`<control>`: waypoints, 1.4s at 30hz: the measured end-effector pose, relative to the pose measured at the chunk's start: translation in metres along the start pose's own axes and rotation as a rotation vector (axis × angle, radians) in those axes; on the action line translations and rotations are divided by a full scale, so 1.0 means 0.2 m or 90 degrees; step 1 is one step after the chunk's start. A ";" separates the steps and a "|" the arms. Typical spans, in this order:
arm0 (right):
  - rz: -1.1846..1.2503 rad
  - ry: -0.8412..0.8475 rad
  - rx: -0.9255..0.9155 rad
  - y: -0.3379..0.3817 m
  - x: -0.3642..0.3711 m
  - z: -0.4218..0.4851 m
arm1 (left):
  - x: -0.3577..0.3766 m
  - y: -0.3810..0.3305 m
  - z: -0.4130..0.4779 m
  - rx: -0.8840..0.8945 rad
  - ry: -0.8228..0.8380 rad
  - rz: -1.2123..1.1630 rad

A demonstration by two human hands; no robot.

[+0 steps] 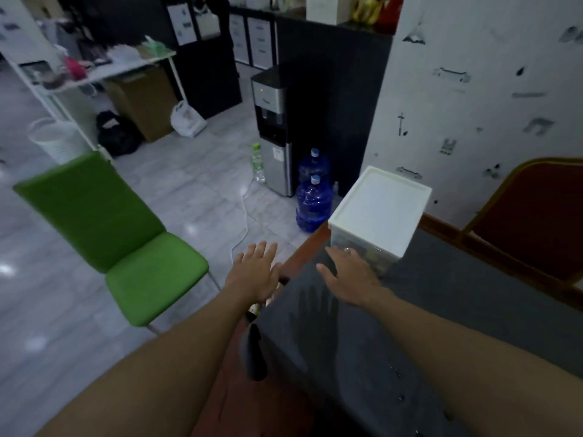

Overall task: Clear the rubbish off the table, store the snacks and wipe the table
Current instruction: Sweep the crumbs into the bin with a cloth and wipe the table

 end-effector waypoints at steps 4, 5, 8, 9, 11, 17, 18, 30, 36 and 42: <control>0.007 0.054 -0.036 0.15 0.06 0.19 | 0.01 0.21 0.05 -0.058 0.009 -0.013; 0.007 0.065 -0.038 0.17 0.07 0.24 | 0.02 0.25 0.06 -0.070 0.015 -0.021; -0.013 0.092 -0.050 0.27 0.10 0.35 | 0.06 0.36 0.10 -0.089 0.036 -0.034; -0.022 0.101 -0.055 0.29 0.11 0.38 | 0.07 0.40 0.12 -0.092 0.042 -0.034; -0.032 0.110 -0.056 0.34 0.13 0.46 | 0.08 0.47 0.17 -0.094 0.050 -0.037; -0.027 0.116 -0.014 0.43 0.22 0.73 | 0.08 0.72 0.39 -0.058 0.072 -0.040; -0.032 0.120 -0.003 0.44 0.25 0.76 | 0.07 0.75 0.42 -0.052 0.072 -0.036; -0.033 0.171 0.108 0.44 0.60 1.19 | 0.31 1.09 0.82 0.012 0.186 -0.042; -0.042 0.241 0.147 0.25 0.88 1.41 | 0.70 1.20 1.02 -0.013 0.234 -0.096; -0.067 0.319 0.185 -0.02 1.27 1.67 | 1.22 1.32 1.23 -0.033 0.299 -0.158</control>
Point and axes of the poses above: each hand's wrist, its own z-axis towards the middle knuckle, its own x-axis out of the palm, y = z × x, the point moved 10 cm from there along z, towards the middle knuckle, and after that the axes turned 9 degrees about y, right-handed, at the moved point
